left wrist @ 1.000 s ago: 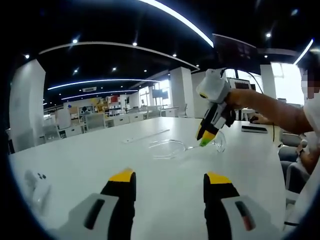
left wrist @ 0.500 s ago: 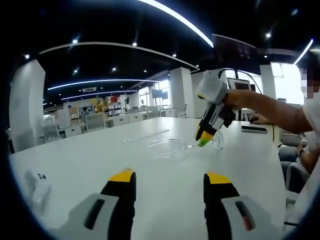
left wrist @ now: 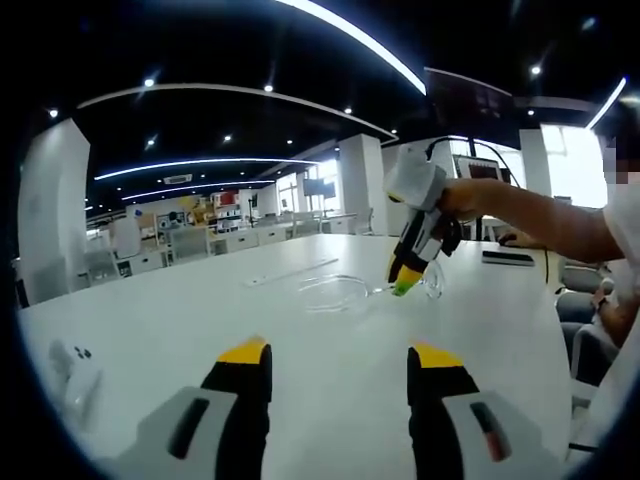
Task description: Stand the stemmed glass upright on the table place it in front of you
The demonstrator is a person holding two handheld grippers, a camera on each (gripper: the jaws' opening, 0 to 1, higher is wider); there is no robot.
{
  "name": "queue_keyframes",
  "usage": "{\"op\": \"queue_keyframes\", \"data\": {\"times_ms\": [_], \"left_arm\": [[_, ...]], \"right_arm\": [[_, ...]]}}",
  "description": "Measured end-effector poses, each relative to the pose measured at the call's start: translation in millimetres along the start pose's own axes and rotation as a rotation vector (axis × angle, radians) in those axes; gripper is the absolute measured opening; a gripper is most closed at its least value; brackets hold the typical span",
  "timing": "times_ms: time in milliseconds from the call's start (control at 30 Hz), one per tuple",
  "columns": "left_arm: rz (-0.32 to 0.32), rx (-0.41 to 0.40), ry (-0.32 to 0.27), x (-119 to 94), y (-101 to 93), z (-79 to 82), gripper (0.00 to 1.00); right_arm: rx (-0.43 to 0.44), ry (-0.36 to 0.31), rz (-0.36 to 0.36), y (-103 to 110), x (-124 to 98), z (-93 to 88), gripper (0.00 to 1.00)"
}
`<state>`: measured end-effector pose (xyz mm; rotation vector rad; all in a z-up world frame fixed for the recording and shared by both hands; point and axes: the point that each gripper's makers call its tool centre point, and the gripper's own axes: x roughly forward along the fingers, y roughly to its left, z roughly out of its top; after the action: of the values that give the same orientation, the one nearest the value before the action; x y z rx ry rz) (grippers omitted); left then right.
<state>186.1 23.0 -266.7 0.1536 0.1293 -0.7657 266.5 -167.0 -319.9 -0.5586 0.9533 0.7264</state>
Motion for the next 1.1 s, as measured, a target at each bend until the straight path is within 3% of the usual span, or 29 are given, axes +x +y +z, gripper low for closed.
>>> {"op": "queue_keyframes", "data": {"times_ms": [1100], "left_arm": [[-0.001, -0.006, -0.008, -1, 2.2, 1.7, 0.55]], "right_arm": [[-0.008, 0.046, 0.004, -15, 10, 4.1, 0.21]]}}
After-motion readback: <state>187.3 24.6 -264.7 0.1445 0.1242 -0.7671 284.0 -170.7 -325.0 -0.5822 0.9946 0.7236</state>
